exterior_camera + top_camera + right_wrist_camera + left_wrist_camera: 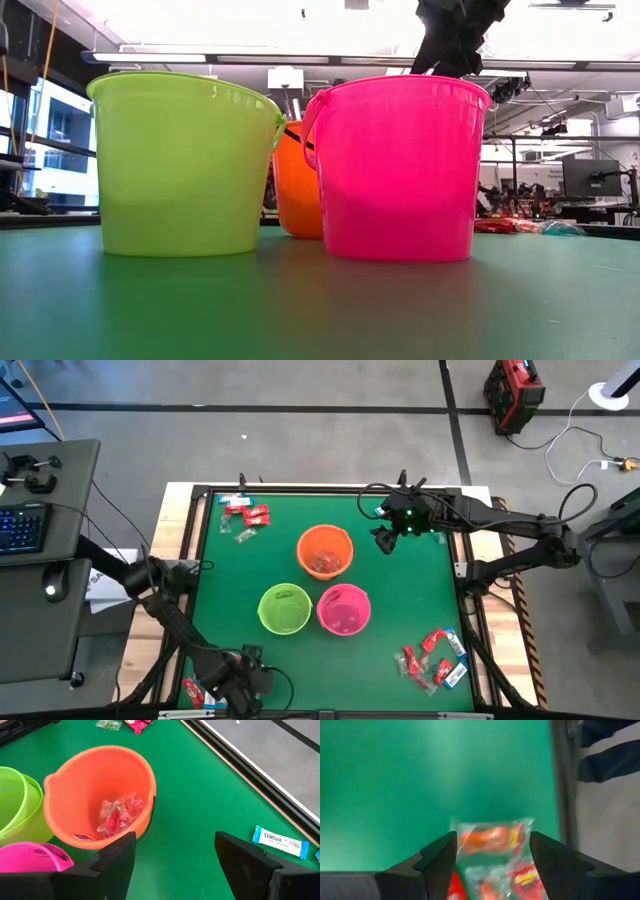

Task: Sort candy by brand, put in halloween buckets
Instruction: Put the orange gummy into the orange bucket

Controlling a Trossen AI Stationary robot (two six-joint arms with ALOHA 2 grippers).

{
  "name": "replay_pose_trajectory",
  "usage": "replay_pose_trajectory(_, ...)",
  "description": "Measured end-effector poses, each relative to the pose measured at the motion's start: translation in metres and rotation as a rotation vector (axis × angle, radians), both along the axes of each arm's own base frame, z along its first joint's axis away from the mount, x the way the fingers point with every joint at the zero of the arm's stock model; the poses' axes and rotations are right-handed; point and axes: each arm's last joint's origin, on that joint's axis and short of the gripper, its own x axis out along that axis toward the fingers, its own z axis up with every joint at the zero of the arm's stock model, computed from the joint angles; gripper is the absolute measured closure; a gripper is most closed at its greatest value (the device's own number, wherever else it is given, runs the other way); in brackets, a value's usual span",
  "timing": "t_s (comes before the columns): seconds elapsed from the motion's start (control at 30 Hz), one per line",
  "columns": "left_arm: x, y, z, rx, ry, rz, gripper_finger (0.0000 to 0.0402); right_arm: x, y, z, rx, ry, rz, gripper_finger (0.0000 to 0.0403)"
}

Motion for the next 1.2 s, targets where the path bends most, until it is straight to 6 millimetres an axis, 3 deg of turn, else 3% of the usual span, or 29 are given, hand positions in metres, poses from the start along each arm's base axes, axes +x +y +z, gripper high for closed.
replay_pose_trajectory(0.23, -0.005, 0.003, -0.021, 0.061, 0.044, -0.028, 0.0184, 0.0, -0.001, 0.0, -0.019, 0.008, -0.019, 0.0139)
replay_pose_trajectory(0.33, -0.003, 0.002, -0.022, 0.05, 0.042, -0.029, 0.0231, -0.001, -0.001, -0.001, -0.018, 0.013, -0.019, 0.0139)
replay_pose_trajectory(0.43, -0.001, 0.004, -0.021, 0.042, 0.042, -0.013, 0.0305, -0.001, -0.001, -0.001, -0.019, 0.014, -0.02, 0.0139)
replay_pose_trajectory(0.53, 0.003, 0.009, -0.01, 0.005, 0.044, 0.039, 0.0382, -0.001, -0.001, -0.001, -0.027, 0.016, -0.019, 0.0139)
replay_pose_trajectory(0.6, 0.003, 0.015, 0.006, -0.031, 0.032, 0.086, 0.0389, -0.001, -0.001, -0.001, -0.031, 0.019, -0.015, 0.0139)
replay_pose_trajectory(0.7, -0.002, 0.029, 0.044, -0.115, -0.015, 0.146, 0.0389, -0.001, -0.001, -0.001, -0.044, 0.026, 0.001, 0.0139)
replay_pose_trajectory(0.83, -0.014, 0.065, 0.105, -0.213, -0.151, 0.256, 0.0399, -0.001, -0.001, -0.001, -0.066, 0.037, 0.023, 0.0139)
replay_pose_trajectory(0.97, -0.023, 0.119, 0.153, -0.222, -0.344, 0.436, 0.0401, -0.001, -0.001, -0.001, -0.073, 0.04, 0.022, 0.0139)
replay_pose_trajectory(1.1, -0.02, 0.18, 0.183, -0.085, -0.6, 0.614, 0.0401, -0.001, -0.001, -0.001, -0.083, 0.045, 0.03, 0.0139)
replay_pose_trajectory(1.2, -0.003, 0.219, 0.188, 0.068, -0.673, 0.643, 0.0401, -0.001, -0.002, 0.0, -0.1, 0.049, 0.008, 0.0139)
